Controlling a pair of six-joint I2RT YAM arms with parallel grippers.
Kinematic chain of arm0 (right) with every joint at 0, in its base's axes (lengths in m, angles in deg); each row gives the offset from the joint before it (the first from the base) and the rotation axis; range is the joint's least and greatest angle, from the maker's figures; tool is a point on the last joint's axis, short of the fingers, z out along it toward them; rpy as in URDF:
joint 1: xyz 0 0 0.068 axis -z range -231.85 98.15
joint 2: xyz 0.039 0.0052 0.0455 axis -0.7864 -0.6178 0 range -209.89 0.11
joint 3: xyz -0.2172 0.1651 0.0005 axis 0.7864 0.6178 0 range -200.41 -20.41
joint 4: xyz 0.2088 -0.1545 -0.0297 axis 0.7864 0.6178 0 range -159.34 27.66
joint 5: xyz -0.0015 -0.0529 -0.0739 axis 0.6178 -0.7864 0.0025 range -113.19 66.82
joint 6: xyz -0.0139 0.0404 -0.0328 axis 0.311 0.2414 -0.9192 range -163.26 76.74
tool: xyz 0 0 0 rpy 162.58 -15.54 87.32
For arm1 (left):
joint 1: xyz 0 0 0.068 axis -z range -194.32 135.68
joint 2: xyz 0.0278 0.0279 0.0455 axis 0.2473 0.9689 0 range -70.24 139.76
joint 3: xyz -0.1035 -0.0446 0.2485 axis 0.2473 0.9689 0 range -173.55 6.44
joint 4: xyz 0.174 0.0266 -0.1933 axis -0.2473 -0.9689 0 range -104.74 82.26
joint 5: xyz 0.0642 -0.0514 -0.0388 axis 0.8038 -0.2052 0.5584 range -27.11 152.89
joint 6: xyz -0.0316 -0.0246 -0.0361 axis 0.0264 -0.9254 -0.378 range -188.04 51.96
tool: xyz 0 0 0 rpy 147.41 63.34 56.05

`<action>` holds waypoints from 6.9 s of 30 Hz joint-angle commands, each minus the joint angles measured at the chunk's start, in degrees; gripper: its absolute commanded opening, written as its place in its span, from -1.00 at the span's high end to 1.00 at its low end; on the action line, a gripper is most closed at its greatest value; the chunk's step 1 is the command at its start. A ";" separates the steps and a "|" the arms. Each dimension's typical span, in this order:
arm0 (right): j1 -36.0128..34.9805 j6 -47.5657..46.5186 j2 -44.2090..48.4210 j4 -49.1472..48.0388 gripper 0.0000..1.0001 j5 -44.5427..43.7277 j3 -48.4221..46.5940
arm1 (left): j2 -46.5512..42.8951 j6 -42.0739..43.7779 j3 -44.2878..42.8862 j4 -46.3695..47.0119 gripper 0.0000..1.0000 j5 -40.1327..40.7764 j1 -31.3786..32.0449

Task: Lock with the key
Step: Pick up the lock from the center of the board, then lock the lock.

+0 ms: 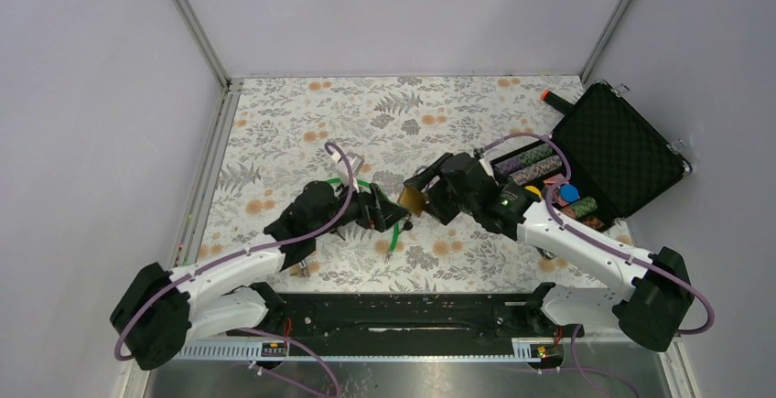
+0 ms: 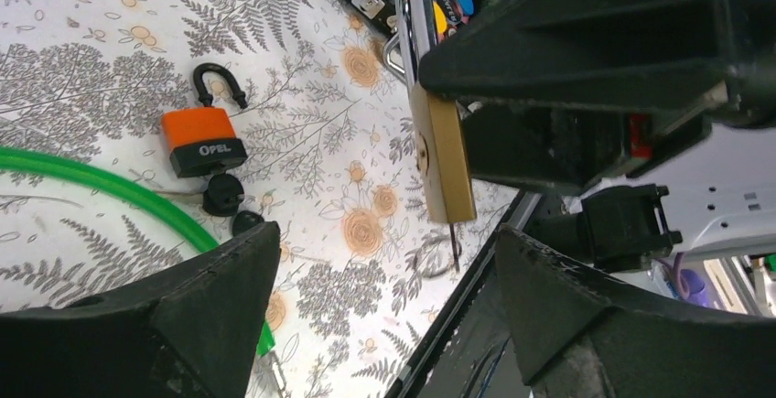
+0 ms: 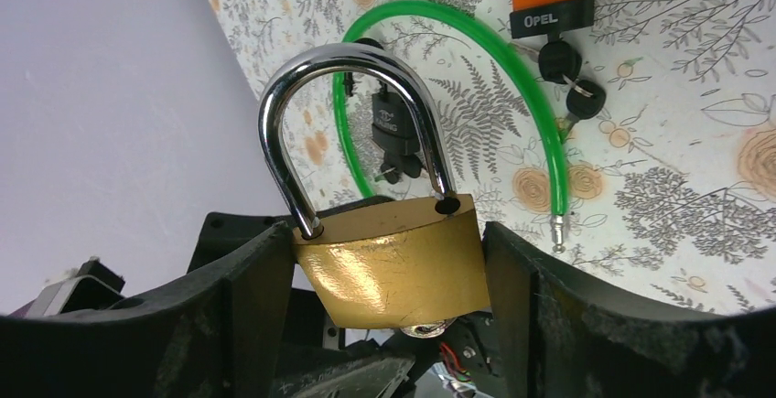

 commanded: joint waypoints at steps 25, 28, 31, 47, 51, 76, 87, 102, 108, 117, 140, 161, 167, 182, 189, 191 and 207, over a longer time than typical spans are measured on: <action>8.28 -12.23 8.32 -24.63 -0.99 13.71 13.32 | 5.89 5.77 -10.20 2.95 1.00 -14.39 -4.05; 14.22 -17.60 12.11 -29.99 -0.94 20.43 17.72 | 4.33 10.45 -12.02 -1.49 1.00 -21.88 -6.37; 16.16 -28.92 15.39 -30.80 -0.80 24.68 18.39 | 2.66 15.35 -13.63 -5.98 1.00 -27.23 -7.34; 16.17 -49.05 9.24 -32.49 0.13 47.55 13.61 | 0.83 21.34 -19.32 -14.86 1.00 -38.71 -8.53; 16.17 -53.27 10.24 -30.41 0.83 46.47 13.03 | -0.49 23.27 -20.22 -18.02 1.00 -39.12 -8.66; 16.17 -40.25 21.22 -41.15 1.00 38.22 8.18 | 1.57 -1.36 -11.94 17.65 -0.76 -25.74 -8.32; 16.17 -28.42 22.21 -42.35 1.00 33.22 1.59 | 2.37 -0.01 -15.48 22.58 -0.82 -21.84 -6.64; 16.17 -12.25 18.88 -52.49 1.00 35.59 -2.25 | 1.44 -1.79 -15.80 31.44 0.45 -18.51 -5.65; 16.17 -10.97 18.76 -53.04 1.00 35.61 -2.09 | 1.22 -3.90 -15.94 34.48 -0.09 -17.27 -5.67; 16.17 -8.70 18.14 -53.01 1.00 36.73 -2.78 | 3.62 -6.99 -16.31 38.30 0.30 -19.31 -5.67; 16.34 -48.21 18.22 -15.22 -0.55 43.96 -7.04 | -3.98 -2.84 -25.40 3.22 1.00 -23.10 -9.51; 16.70 -51.30 14.80 -16.46 0.23 47.65 -8.61 | 0.26 -9.19 -32.87 0.32 1.00 -36.39 -10.64; 16.69 -49.83 13.81 -18.71 0.97 50.28 -7.72 | 2.32 -18.98 -32.17 11.20 1.00 -39.71 -10.65; 16.62 -29.67 12.13 -37.96 1.00 51.88 -4.77 | 5.39 -16.81 -32.75 7.68 1.00 -38.29 -9.55; 15.16 -34.29 12.30 -33.31 1.00 47.73 -4.72 | 6.97 -17.20 -33.79 6.90 1.00 -36.45 -7.89; 13.66 -37.92 12.32 -30.79 1.00 44.91 -4.89 | 7.96 -19.82 -33.78 9.76 1.00 -36.63 -6.98; 9.47 -34.21 12.56 -37.74 1.00 39.62 -3.76 | 11.42 -19.27 -31.56 9.09 1.00 -33.48 -2.60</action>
